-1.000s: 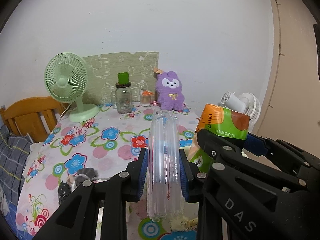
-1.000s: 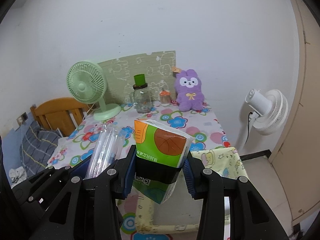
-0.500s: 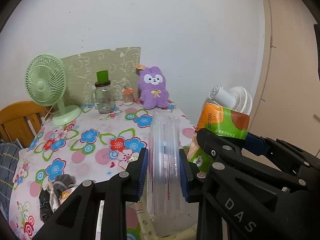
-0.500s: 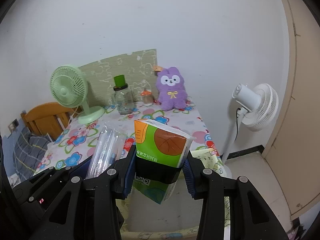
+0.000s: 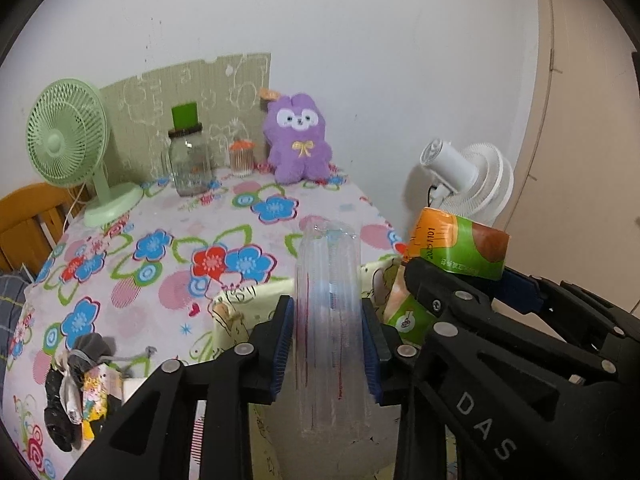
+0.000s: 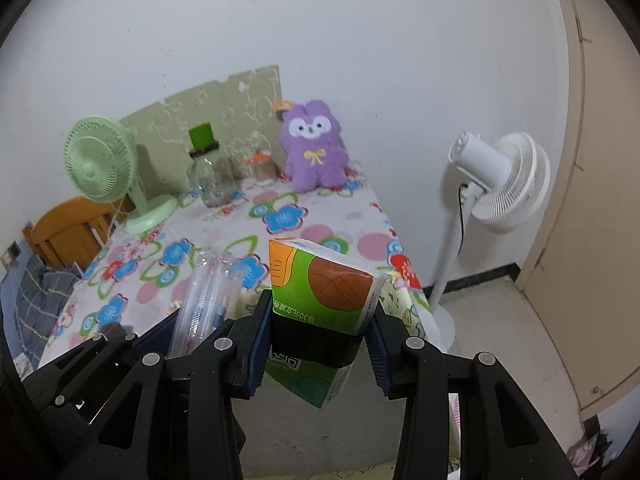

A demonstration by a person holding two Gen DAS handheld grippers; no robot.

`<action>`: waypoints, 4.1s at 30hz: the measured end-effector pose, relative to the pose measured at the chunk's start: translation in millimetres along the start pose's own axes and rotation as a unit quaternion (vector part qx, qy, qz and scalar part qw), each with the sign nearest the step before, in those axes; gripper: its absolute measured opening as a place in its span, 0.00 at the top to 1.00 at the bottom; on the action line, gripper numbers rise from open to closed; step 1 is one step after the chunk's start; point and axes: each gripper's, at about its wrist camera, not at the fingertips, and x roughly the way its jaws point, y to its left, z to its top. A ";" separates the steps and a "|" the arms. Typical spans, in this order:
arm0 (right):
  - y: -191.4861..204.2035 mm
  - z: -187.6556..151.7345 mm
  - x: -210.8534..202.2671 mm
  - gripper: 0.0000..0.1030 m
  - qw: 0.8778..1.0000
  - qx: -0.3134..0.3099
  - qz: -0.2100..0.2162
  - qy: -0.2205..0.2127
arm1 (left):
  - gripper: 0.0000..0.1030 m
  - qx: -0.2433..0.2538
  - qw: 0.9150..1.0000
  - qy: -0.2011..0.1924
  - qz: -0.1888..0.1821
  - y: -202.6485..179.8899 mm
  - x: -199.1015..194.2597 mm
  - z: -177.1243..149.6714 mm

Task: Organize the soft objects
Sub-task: 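Lower both held items into the cartoon box and open both tools, then move both open tools back over the remaining items on the table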

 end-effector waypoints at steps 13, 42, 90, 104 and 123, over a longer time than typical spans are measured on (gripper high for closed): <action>-7.9 -4.1 28.2 0.55 1.000 0.012 -0.010 0.026 | 0.17 0.010 0.998 0.060 0.010 -1.4 21.0 -1.5; 10.8 2.2 -22.0 0.09 0.999 0.029 -0.014 -0.027 | 0.06 0.019 1.000 0.002 0.001 7.5 -30.6 9.0; 158.4 -45.1 -95.5 0.04 0.991 -0.054 0.071 -0.099 | 0.00 -0.038 0.992 -0.081 0.085 131.8 -133.4 -48.7; 184.9 -61.0 -58.1 0.04 0.990 -0.060 0.108 -0.066 | 0.00 -0.051 0.992 -0.060 0.101 164.9 -112.3 -66.4; 209.9 -72.5 -4.9 0.04 0.991 -0.069 0.113 -0.018 | 0.12 -0.077 0.988 -0.014 0.135 203.5 -73.0 -80.8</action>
